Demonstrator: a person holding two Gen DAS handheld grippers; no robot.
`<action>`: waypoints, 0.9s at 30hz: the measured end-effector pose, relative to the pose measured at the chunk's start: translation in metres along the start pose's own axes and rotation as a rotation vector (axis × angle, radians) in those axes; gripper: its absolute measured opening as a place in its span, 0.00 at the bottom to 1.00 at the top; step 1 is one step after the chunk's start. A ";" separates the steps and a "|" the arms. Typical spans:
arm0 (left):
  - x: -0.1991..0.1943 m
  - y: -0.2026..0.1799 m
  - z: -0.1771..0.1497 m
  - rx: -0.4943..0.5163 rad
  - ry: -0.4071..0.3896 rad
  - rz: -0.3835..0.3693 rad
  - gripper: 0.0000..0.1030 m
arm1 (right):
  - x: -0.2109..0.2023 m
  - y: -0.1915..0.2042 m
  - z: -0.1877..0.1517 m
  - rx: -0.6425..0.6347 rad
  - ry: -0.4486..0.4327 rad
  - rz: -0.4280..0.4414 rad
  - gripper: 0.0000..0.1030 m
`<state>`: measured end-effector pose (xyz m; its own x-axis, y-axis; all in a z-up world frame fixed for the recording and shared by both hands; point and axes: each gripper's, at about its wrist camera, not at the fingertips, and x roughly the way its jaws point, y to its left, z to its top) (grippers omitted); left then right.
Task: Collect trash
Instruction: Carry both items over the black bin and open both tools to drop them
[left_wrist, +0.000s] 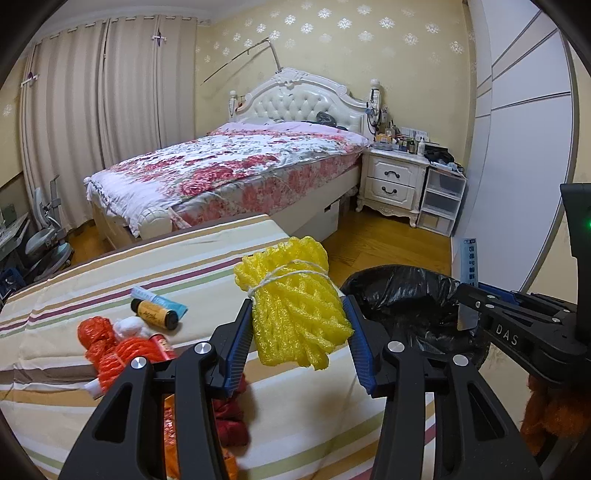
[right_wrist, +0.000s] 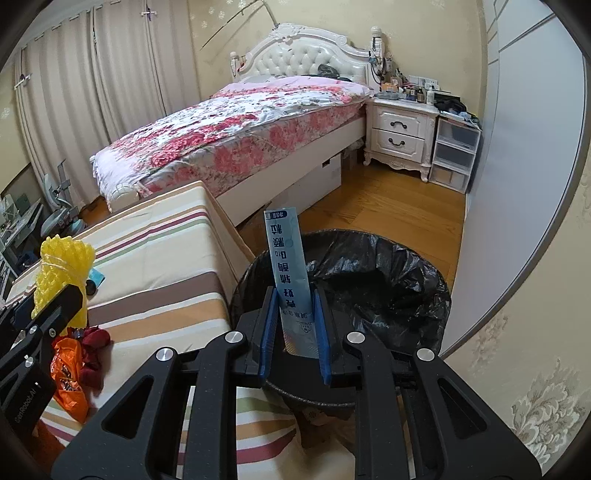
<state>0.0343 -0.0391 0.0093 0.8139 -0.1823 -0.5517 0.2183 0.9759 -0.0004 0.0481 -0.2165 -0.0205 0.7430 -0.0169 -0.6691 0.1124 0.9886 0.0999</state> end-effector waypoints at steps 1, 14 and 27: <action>0.006 -0.005 0.002 0.006 0.002 -0.005 0.47 | 0.004 -0.003 0.002 0.008 0.003 -0.001 0.19; 0.074 -0.050 0.017 0.072 0.064 -0.017 0.47 | 0.040 -0.036 0.015 0.066 0.025 -0.040 0.19; 0.110 -0.069 0.016 0.117 0.138 -0.013 0.58 | 0.066 -0.061 0.013 0.128 0.068 -0.037 0.23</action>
<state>0.1173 -0.1279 -0.0385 0.7304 -0.1687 -0.6618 0.2962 0.9514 0.0844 0.0989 -0.2799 -0.0616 0.6905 -0.0386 -0.7223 0.2253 0.9604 0.1640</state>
